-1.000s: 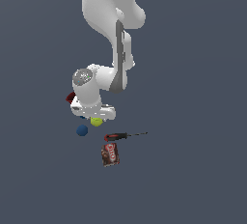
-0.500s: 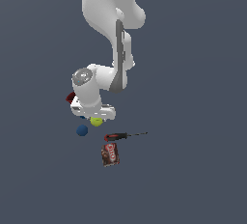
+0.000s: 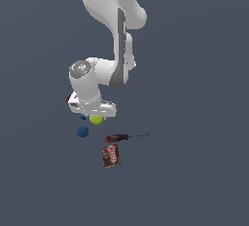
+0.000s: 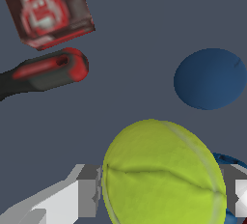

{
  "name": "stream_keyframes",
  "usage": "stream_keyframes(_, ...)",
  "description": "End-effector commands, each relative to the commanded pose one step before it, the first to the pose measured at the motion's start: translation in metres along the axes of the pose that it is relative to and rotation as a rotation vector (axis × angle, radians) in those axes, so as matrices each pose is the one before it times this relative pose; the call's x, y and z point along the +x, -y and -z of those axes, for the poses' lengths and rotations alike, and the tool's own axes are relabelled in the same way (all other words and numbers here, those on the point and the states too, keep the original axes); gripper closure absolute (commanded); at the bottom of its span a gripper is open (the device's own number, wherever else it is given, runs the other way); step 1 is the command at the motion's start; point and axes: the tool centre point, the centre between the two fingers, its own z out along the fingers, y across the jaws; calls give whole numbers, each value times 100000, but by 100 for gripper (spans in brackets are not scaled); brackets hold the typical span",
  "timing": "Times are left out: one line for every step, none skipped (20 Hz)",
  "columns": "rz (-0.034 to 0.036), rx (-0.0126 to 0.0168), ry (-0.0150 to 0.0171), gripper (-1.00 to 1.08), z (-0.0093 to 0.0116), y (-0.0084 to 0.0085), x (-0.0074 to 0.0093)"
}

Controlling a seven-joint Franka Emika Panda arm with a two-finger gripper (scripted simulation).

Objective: Pick up a designated object from a clutter of objects.

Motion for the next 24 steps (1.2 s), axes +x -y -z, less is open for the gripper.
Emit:
stream_keyframes(0, -23, -232, 108, 1776, 24, 166)
stream_keyframes(0, 0, 0, 108, 784, 13, 49)
stream_keyframes(-62, -11, 28, 108, 819, -19, 51)
stream_keyframes(0, 0, 0, 108, 881, 13, 56)
stream_keyframes(0, 0, 0, 108, 928, 13, 60)
stream_keyframes(0, 0, 0, 108, 974, 13, 64)
stream_keyframes(0, 0, 0, 108, 1020, 12, 68)
stream_keyframes(-19, -64, 16, 108, 1060, 11, 73)
stream_keyframes(0, 0, 0, 108, 1071, 12, 74)
stream_keyframes(0, 0, 0, 108, 1063, 11, 75)
stream_keyframes(0, 0, 0, 108, 1056, 11, 76)
stream_keyframes(0, 0, 0, 108, 1050, 11, 77)
stream_keyframes(-17, -65, 17, 108, 1039, 15, 81)
stream_keyframes(0, 0, 0, 108, 1039, 11, 80)
stream_keyframes(0, 0, 0, 108, 1035, 11, 82)
stream_keyframes(0, 0, 0, 108, 1031, 11, 84)
stream_keyframes(0, 0, 0, 108, 1028, 12, 87)
stream_keyframes(0, 0, 0, 108, 1026, 12, 89)
stream_keyframes(0, 0, 0, 108, 1023, 12, 92)
stream_keyframes(0, 0, 0, 108, 1021, 13, 95)
stream_keyframes(0, 0, 0, 108, 1017, 13, 99)
stream_keyframes(0, 0, 0, 108, 987, 12, 101)
stream_keyframes(64, 24, 12, 108, 926, 40, 108)
stream_keyframes(0, 0, 0, 108, 882, 11, 97)
